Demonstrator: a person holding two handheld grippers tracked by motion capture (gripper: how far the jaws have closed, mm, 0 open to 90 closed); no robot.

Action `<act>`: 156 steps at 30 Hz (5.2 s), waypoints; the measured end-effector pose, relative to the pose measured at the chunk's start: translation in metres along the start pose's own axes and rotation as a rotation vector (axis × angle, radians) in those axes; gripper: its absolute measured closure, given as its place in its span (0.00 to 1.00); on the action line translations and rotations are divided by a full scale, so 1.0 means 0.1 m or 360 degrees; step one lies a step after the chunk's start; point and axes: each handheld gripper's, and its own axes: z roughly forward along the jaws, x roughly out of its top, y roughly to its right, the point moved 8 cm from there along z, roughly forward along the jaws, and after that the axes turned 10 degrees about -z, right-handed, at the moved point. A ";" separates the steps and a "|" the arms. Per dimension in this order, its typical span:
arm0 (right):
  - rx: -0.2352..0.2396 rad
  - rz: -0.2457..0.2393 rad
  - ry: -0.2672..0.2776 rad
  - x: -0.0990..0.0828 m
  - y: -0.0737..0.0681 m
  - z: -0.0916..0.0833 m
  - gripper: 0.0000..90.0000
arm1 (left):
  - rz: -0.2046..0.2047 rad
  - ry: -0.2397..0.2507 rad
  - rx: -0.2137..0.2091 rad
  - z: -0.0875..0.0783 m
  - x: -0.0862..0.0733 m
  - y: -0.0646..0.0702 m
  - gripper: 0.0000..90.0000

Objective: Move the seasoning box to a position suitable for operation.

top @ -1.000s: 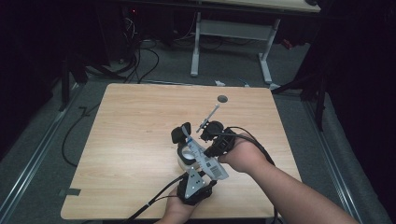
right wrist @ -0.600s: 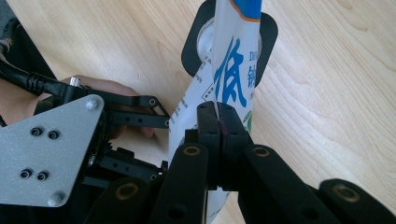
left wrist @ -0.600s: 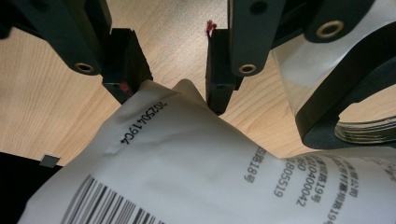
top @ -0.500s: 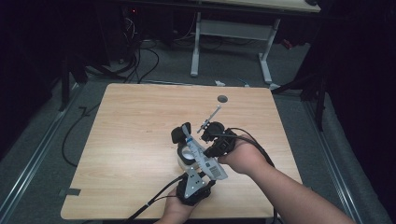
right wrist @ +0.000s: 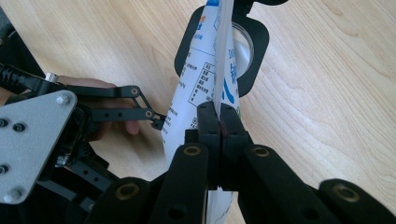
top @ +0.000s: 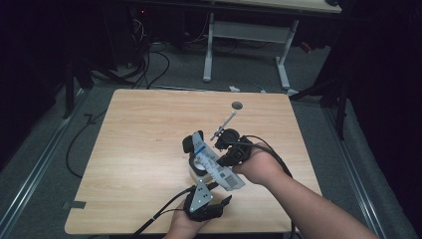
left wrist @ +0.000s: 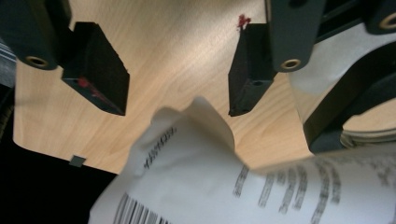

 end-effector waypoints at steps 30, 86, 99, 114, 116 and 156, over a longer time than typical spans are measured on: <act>-0.0041 0.0078 -0.0009 -0.23 0.17 -0.11 1.00 | 0.0031 0.0003 0.0063 -0.30 0.00 -0.32 0.47; -0.0153 0.0363 -0.0132 -0.96 0.85 0.23 1.00 | -0.0020 -0.0074 0.0245 -0.84 -0.16 -0.99 0.48; -0.0189 0.0401 -0.0126 -1.08 0.92 0.33 1.00 | -0.0031 -0.0091 0.0235 -0.83 -0.18 -0.99 0.48; -0.0345 0.0453 0.0172 -1.12 0.93 0.23 1.00 | -0.0028 -0.0101 0.0243 -0.82 -0.19 -1.00 0.47; -0.0364 0.0462 0.0217 -1.13 0.93 0.23 1.00 | -0.0031 -0.0096 0.0249 -0.83 -0.19 -1.02 0.47; -0.0574 0.0602 0.0877 -1.31 0.87 0.36 1.00 | -0.0145 -0.0074 0.0371 -1.24 -0.18 -1.64 0.46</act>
